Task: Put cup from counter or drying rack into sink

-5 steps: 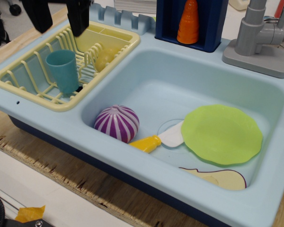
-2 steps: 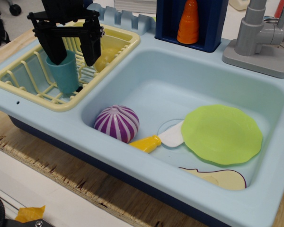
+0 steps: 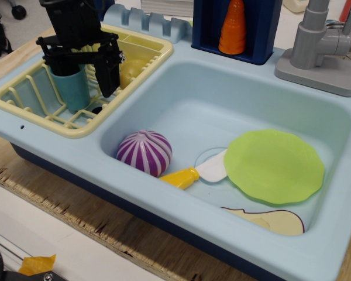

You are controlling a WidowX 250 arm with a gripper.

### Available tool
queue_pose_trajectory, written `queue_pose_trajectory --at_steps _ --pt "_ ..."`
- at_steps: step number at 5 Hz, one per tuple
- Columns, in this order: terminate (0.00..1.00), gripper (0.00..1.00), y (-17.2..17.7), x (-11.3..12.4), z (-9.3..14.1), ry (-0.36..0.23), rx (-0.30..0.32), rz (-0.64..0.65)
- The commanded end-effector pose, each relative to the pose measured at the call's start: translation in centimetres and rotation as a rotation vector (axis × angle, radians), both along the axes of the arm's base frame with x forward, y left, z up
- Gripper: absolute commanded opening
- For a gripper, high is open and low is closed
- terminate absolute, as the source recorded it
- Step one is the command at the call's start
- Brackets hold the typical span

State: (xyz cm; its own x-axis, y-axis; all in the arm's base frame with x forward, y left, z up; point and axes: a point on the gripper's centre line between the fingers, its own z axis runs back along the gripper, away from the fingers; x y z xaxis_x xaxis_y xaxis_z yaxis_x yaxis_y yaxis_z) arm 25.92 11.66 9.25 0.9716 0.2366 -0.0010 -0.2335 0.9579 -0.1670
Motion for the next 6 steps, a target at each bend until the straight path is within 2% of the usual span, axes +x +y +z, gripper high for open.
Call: queue_pose_trajectory --at_steps 1,3,4,5,6 --pt "0.0 0.0 0.5 -0.1 0.1 -0.001 0.0 0.015" --pt "0.0 0.0 0.1 0.1 2.2 -0.008 0.031 0.018" --pt "0.0 0.0 -1.7 0.4 5.6 -0.046 0.081 0.023" --pt "0.0 0.0 -3.9 0.8 8.8 -0.138 0.118 -0.002" --pt "0.0 0.0 -6.5 1.4 10.3 -0.197 0.061 -0.139"
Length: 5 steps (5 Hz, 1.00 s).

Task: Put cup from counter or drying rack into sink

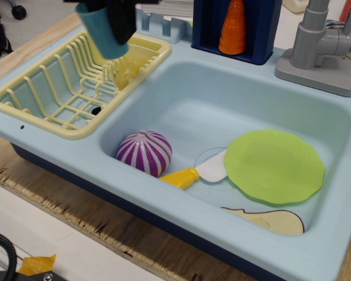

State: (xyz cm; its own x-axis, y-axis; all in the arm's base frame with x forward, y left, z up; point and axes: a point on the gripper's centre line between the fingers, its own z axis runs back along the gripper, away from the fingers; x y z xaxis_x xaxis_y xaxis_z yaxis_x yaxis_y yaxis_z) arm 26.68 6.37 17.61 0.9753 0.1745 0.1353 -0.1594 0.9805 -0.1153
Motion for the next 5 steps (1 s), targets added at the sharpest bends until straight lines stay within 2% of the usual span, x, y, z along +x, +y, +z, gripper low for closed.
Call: queue_pose_trajectory --at_steps 1,2,3,4,5 --pt "0.0 0.0 -4.9 1.4 1.1 -0.093 -0.072 -0.217" --pt "0.0 1.0 -7.2 2.0 -0.3 -0.055 -0.121 -0.33" --pt "0.0 1.0 -8.6 2.2 -0.9 -0.038 -0.148 -0.375" --pt "0.0 1.0 -8.6 2.2 -0.9 -0.038 -0.148 -0.375" --pt "1.0 1.0 -8.6 2.2 -0.9 -0.038 -0.148 -0.375"
